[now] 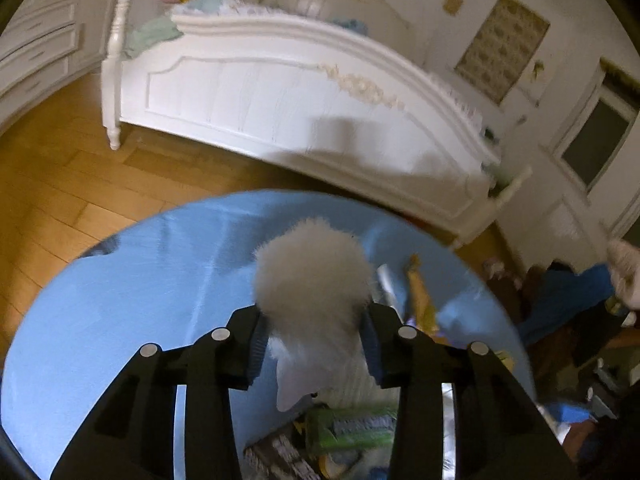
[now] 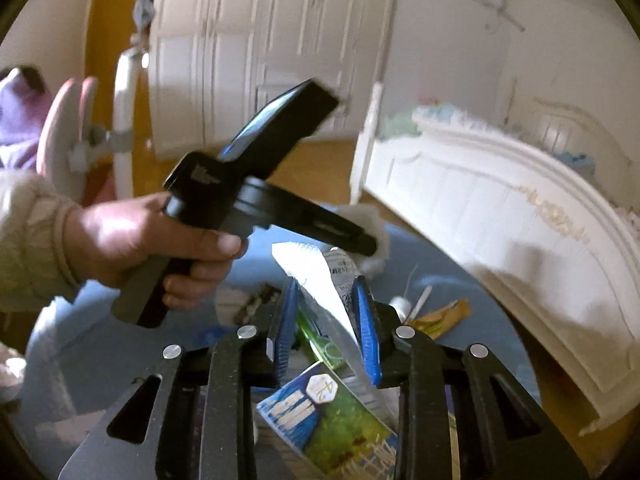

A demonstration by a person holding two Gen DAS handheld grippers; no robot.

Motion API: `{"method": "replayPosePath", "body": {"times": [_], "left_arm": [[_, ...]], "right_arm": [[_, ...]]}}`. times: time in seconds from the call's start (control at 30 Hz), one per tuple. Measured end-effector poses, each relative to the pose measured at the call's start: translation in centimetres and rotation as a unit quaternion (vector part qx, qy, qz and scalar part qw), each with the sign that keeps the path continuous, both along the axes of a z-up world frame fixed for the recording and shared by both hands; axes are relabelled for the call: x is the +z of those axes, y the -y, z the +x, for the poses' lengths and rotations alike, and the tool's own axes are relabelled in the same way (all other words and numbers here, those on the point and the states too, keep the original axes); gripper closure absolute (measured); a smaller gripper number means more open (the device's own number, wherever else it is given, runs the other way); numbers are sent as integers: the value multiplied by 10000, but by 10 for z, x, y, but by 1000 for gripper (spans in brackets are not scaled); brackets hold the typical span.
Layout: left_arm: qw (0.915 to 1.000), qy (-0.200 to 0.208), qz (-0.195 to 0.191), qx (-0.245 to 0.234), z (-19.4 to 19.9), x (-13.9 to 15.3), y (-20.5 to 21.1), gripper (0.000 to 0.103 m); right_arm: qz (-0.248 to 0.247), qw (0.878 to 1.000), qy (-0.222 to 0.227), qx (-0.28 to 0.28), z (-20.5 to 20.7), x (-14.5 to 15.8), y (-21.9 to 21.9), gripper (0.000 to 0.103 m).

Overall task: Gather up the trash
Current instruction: 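Grasp the white fluffy tissue with the left tool while the right tool grasps the white wrapper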

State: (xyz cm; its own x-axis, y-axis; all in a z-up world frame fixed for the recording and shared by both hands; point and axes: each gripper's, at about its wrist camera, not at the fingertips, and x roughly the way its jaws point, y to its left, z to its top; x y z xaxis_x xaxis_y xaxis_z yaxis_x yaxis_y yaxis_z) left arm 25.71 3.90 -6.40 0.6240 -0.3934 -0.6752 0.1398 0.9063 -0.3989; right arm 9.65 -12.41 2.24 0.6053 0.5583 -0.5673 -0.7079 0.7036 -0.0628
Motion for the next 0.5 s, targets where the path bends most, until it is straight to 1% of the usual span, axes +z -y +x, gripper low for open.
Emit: {"method": "replayPosePath", "body": {"times": [0.03, 0.1, 0.13, 0.17, 0.2, 0.23, 0.27, 0.3, 0.33, 0.37, 0.43, 0.5], "left_arm": [[9999, 111, -96, 54, -8, 9, -5, 64], [9990, 358, -221, 135, -26, 27, -13, 64], [9983, 487, -260, 162, -37, 36, -17, 64], [9975, 606, -301, 181, -47, 44, -21, 64], [9962, 763, -354, 225, -64, 55, -28, 64], [9952, 868, -386, 252, -75, 62, -32, 64], [9943, 953, -389, 262, -84, 68, -34, 64], [9930, 1088, -339, 296, -100, 75, -39, 63], [9919, 1192, -279, 328, -114, 81, -43, 63], [9912, 1255, -233, 359, -123, 83, -46, 63], [9891, 1381, -159, 487, -149, 88, -58, 63], [9866, 1475, -6, 703, -174, 88, -74, 63]], "right_arm": [[351, 9994, -58, -3, -6, 9, 10, 74], [886, 9959, -205, 1, -10, 19, 24, 74], [1304, 9907, -379, 11, -13, 27, 34, 74], [1605, 9856, -529, 16, -13, 34, 41, 74], [2049, 9756, -790, 50, -13, 39, 51, 74], [2314, 9681, -963, 73, -15, 44, 57, 74], [2678, 9557, -1217, 109, -15, 45, 64, 74], [2893, 9473, -1374, 122, -15, 46, 67, 74], [3161, 9354, -1578, 156, -15, 46, 71, 74], [3330, 9270, -1711, 201, -16, 46, 71, 74], [3538, 9148, -1922, 300, -16, 50, 64, 74], [3550, 9114, -2050, 352, -21, 50, 53, 74]]}}
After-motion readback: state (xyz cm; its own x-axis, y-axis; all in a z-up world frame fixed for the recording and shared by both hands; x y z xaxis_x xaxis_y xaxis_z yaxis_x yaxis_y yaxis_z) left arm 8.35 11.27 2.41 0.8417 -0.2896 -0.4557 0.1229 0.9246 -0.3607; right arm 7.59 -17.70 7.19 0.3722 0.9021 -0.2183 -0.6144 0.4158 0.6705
